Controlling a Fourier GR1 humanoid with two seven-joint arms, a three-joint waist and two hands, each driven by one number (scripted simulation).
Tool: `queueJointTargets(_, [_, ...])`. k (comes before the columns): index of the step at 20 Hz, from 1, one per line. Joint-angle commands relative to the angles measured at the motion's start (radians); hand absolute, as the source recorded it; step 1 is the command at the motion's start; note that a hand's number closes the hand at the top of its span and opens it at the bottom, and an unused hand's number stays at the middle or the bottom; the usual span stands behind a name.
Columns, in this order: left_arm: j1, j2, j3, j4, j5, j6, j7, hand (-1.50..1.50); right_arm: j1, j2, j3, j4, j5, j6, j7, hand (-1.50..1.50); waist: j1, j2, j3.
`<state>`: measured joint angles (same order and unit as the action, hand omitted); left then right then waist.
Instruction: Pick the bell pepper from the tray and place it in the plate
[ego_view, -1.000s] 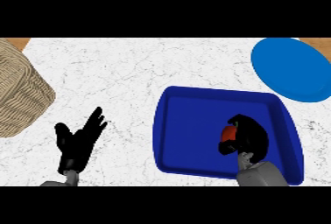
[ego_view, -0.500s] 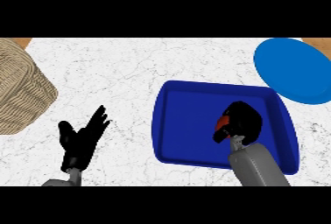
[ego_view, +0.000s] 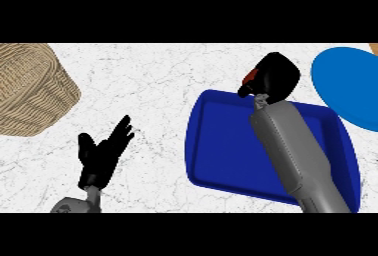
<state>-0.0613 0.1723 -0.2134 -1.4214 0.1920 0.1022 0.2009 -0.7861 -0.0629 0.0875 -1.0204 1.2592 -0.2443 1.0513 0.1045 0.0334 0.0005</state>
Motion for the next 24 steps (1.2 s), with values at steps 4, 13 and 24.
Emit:
queueJointTargets(4, [0.000,0.003,0.012,0.017,0.001,-0.001,-0.004,0.00,-0.178,-0.024,-0.095,0.153,0.193,-0.279,0.155,1.50,-0.003,0.002,-0.001])
queueJointTargets(13, [0.048,-0.011,-0.005,-0.006,-0.023,0.027,-0.013,0.00,-0.151,-0.026,-0.278,0.204,0.327,-0.594,0.203,1.50,-0.032,-0.007,0.001])
queueJointTargets(24, [0.049,-0.005,0.020,-0.014,-0.007,0.018,-0.002,0.00,-0.082,-0.205,-0.507,0.380,0.399,-0.876,0.081,1.50,-0.055,-0.008,0.002])
